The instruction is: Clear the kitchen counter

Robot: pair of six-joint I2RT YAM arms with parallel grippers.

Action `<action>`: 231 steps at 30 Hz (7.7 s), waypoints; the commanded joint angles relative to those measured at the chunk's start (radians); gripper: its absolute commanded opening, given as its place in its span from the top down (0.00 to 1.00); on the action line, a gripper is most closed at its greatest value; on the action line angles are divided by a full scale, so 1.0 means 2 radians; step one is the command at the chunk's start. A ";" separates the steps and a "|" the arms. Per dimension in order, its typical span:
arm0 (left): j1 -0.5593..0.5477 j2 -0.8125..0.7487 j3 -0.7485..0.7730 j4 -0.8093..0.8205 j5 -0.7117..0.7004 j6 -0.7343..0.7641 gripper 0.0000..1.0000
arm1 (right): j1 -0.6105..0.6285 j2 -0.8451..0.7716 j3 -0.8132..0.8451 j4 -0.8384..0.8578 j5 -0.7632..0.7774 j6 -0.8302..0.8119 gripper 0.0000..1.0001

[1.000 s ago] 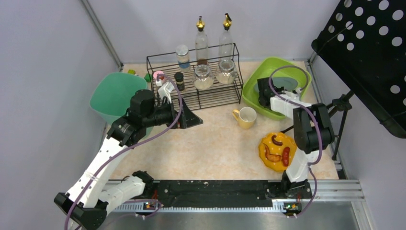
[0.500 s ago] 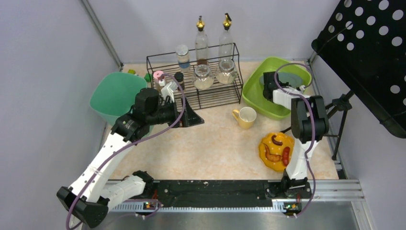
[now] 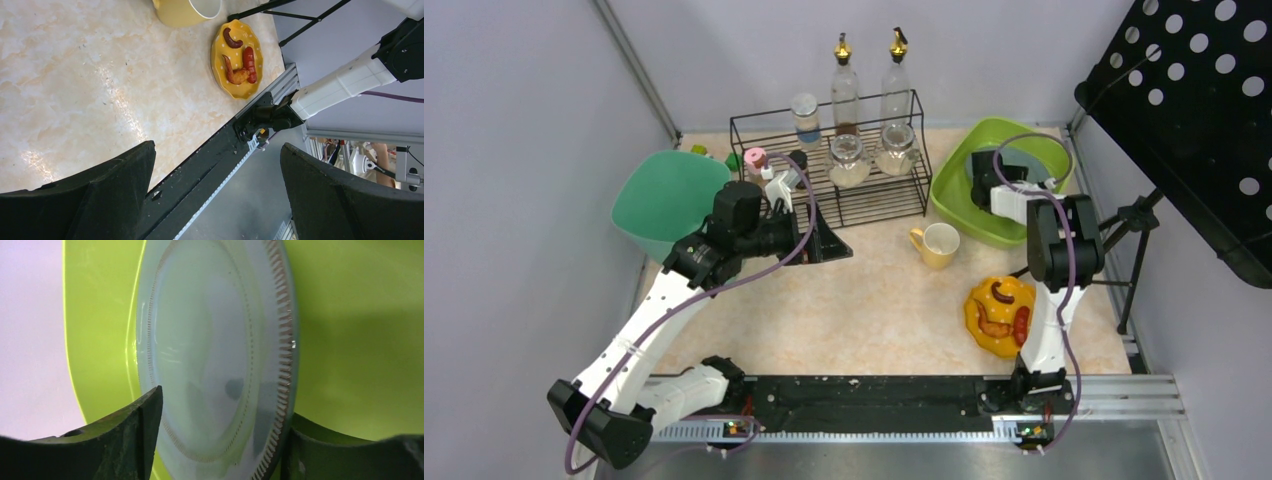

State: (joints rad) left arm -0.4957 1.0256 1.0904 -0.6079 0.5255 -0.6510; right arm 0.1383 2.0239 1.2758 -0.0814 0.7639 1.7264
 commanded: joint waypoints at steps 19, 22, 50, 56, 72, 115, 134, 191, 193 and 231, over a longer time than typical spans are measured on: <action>0.001 -0.083 -0.014 0.016 0.002 -0.014 0.01 | -0.004 -0.107 0.044 -0.094 -0.165 -0.219 0.10; 0.001 -0.096 -0.017 0.013 0.001 -0.017 0.01 | -0.003 -0.099 0.072 -0.139 -0.191 -0.244 0.08; 0.002 -0.116 -0.039 0.021 0.009 -0.004 0.01 | -0.005 -0.351 -0.081 -0.172 -0.343 -0.500 0.13; 0.001 -0.105 -0.077 0.039 0.030 -0.004 0.01 | 0.023 -0.442 -0.121 -0.242 -0.349 -0.546 0.14; -0.007 -0.104 -0.178 0.038 -0.048 -0.041 0.01 | 0.028 -0.447 -0.122 -0.358 -0.346 -0.599 0.35; -0.006 0.013 -0.133 0.074 0.007 0.068 0.01 | 0.053 -0.494 -0.284 -0.376 -0.311 -0.495 0.65; -0.007 0.024 -0.141 0.076 -0.007 0.070 0.01 | 0.104 -0.488 -0.296 -0.333 -0.335 -0.470 0.86; -0.006 0.023 -0.139 0.065 -0.021 0.075 0.01 | 0.239 -0.383 -0.377 -0.158 -0.384 -0.378 1.00; -0.007 0.021 -0.139 0.064 -0.023 0.075 0.01 | 0.253 -0.367 -0.373 -0.150 -0.379 -0.370 1.00; -0.004 -0.130 -0.144 -0.063 -0.197 0.011 0.01 | 0.453 -0.195 -0.130 -0.094 -0.360 -0.350 0.75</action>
State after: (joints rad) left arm -0.5049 0.7818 0.8093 -0.7341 0.1661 -0.6041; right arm 1.0256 1.7538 0.9901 -0.1844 -0.0181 1.0565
